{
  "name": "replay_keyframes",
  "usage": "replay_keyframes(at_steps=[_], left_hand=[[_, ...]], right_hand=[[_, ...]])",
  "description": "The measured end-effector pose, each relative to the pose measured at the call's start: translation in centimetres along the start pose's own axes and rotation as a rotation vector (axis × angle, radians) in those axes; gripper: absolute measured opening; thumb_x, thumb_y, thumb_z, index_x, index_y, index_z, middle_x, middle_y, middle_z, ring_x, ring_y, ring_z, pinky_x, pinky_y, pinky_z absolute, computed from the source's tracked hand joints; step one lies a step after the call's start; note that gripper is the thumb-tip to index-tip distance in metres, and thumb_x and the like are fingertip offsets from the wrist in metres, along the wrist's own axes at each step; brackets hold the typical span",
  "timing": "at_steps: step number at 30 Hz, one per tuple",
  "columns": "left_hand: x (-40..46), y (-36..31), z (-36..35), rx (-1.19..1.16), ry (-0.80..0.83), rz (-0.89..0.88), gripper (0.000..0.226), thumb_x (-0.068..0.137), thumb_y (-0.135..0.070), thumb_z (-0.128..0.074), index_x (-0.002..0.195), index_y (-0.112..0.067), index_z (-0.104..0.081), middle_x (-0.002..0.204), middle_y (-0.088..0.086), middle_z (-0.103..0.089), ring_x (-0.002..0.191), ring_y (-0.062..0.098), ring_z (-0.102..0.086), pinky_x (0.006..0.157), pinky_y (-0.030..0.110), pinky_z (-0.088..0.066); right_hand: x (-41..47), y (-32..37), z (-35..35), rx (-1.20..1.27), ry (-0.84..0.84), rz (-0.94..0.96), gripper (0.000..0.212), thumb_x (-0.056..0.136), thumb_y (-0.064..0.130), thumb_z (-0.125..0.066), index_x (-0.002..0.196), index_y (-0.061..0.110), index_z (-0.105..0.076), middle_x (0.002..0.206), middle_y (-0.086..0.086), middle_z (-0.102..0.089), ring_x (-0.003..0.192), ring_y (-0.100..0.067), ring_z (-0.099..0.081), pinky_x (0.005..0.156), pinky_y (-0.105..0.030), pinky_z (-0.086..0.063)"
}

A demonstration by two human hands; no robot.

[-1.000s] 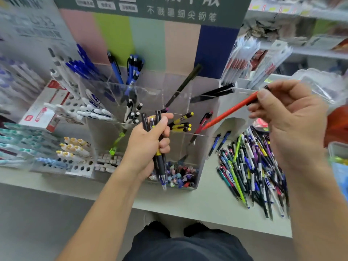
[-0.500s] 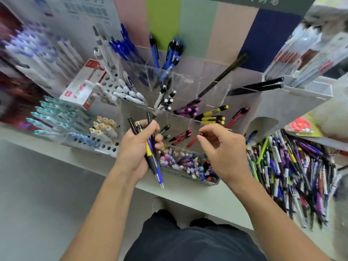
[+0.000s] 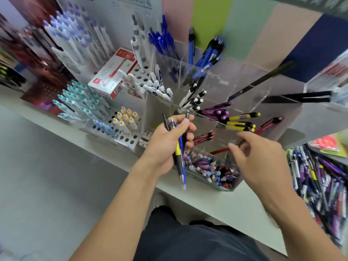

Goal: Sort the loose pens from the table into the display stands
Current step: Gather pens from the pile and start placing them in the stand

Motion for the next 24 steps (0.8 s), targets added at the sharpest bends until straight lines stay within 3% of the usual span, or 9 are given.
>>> replay_keyframes(at_steps=[2,4,8,10,12,16,18,21,24], left_hand=[[-0.1,0.1,-0.5,0.168,0.063,-0.008,0.012,0.101,-0.006,-0.054,0.113,-0.003,-0.052,0.075,0.004,-0.065,0.055,0.012,-0.051,0.048,0.022,-0.042],[-0.3,0.2,-1.2,0.267,0.107,-0.003,0.017,0.099,-0.003,-0.058,0.105,-0.008,-0.043,0.07,0.007,-0.067,0.051,0.014,-0.05,0.045,0.022,-0.039],[-0.2,0.4,-2.2,0.393,0.208,0.023,0.028,0.095,0.0,-0.063,0.098,-0.012,-0.038,0.07,0.014,-0.067,0.051,0.017,-0.055,0.043,0.022,-0.042],[-0.1,0.6,-2.5,0.379,0.239,0.054,0.029,0.094,0.001,-0.063,0.097,-0.012,-0.037,0.073,0.02,-0.066,0.056,0.024,-0.061,0.046,0.025,-0.049],[0.0,0.6,-2.6,0.351,0.241,0.088,0.028,0.095,-0.001,-0.063,0.097,-0.012,-0.037,0.07,0.017,-0.066,0.056,0.025,-0.063,0.047,0.027,-0.052],[0.3,-0.2,-2.9,0.46,0.278,0.067,0.036,0.087,-0.014,-0.073,0.094,-0.014,-0.037,0.066,0.007,-0.052,0.048,0.016,-0.041,0.043,0.023,-0.032],[0.5,-0.7,-3.5,0.554,0.318,0.057,0.046,0.078,-0.022,-0.08,0.091,-0.015,-0.036,0.064,0.0,-0.047,0.048,0.016,-0.04,0.043,0.025,-0.031],[0.6,-1.3,-4.0,0.709,0.345,0.044,0.042,0.082,-0.022,-0.081,0.09,-0.027,-0.04,0.061,-0.007,-0.049,0.047,0.017,-0.05,0.039,0.026,-0.037],[0.5,-1.8,-4.2,0.91,0.352,-0.01,0.041,0.082,-0.024,-0.082,0.082,-0.046,-0.047,0.067,0.0,-0.052,0.046,0.01,-0.045,0.042,0.025,-0.037]], right_hand=[[0.3,1.4,1.3,0.316,0.02,0.006,0.02,0.09,0.038,-0.071,0.103,0.024,-0.076,0.074,0.013,-0.07,0.067,-0.004,-0.062,0.066,-0.026,-0.048],[1.6,2.5,1.3,0.613,0.129,-0.063,0.014,0.089,0.037,-0.073,0.096,0.025,-0.078,0.075,0.01,-0.074,0.071,-0.003,-0.067,0.073,-0.027,-0.055],[3.4,3.3,0.3,0.975,0.337,-0.151,0.012,0.091,0.018,-0.073,0.085,0.008,-0.077,0.071,-0.016,-0.072,0.061,-0.022,-0.063,0.067,-0.04,-0.056],[3.6,3.2,0.4,1.011,0.313,-0.166,0.013,0.093,0.014,-0.07,0.084,0.005,-0.074,0.061,-0.012,-0.065,0.054,-0.019,-0.056,0.056,-0.03,-0.05],[3.8,2.5,1.6,0.929,0.14,-0.153,0.014,0.096,0.017,-0.067,0.083,0.014,-0.072,0.056,0.001,-0.061,0.048,-0.01,-0.05,0.05,-0.023,-0.041],[3.9,1.8,4.0,0.886,0.066,-0.064,0.013,0.101,0.018,-0.059,0.091,0.014,-0.067,0.059,-0.007,-0.062,0.049,-0.024,-0.047,0.046,-0.033,-0.039],[3.9,2.3,4.6,0.89,0.037,-0.034,0.014,0.104,0.017,-0.054,0.093,0.014,-0.062,0.063,-0.005,-0.063,0.05,-0.026,-0.051,0.045,-0.035,-0.042],[4.4,2.1,6.8,0.989,-0.057,-0.06,0.015,0.107,0.013,-0.044,0.096,0.009,-0.053,0.084,-0.01,-0.069,0.052,-0.019,-0.056,0.041,-0.028,-0.04],[4.6,0.5,9.1,0.936,-0.02,0.0,0.013,0.105,0.014,-0.049,0.096,0.008,-0.057,0.076,-0.017,-0.067,0.047,-0.014,-0.051,0.038,-0.02,-0.036]])
Point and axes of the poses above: each hand's wrist, its own x-axis towards the middle knuckle, its own z-axis out of the back of the hand, y = z × x, the point moved 2 cm from there along x, towards the middle knuckle
